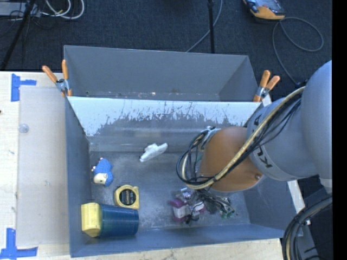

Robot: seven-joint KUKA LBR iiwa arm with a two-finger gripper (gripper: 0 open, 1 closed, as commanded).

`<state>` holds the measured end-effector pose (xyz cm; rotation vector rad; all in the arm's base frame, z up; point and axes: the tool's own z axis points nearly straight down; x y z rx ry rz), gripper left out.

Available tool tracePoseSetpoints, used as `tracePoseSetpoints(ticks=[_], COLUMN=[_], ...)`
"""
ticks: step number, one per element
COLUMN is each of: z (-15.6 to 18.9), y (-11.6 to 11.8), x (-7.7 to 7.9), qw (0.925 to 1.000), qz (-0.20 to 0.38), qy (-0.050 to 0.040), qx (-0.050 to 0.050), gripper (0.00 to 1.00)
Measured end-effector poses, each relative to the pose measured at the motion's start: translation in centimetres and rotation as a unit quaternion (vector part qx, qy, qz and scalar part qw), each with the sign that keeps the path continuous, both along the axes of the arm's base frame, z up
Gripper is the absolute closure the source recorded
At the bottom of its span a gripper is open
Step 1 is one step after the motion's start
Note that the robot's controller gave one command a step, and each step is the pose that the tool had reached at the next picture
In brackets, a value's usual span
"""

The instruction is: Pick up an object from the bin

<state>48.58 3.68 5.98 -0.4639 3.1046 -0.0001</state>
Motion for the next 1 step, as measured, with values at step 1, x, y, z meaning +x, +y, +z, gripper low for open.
tracePoseSetpoints(ticks=[1], z=[0.12], y=[-0.03], x=[-0.09], qw=[1.0000], qz=[-0.004], qy=[0.0006], qx=[0.000], gripper=[1.00])
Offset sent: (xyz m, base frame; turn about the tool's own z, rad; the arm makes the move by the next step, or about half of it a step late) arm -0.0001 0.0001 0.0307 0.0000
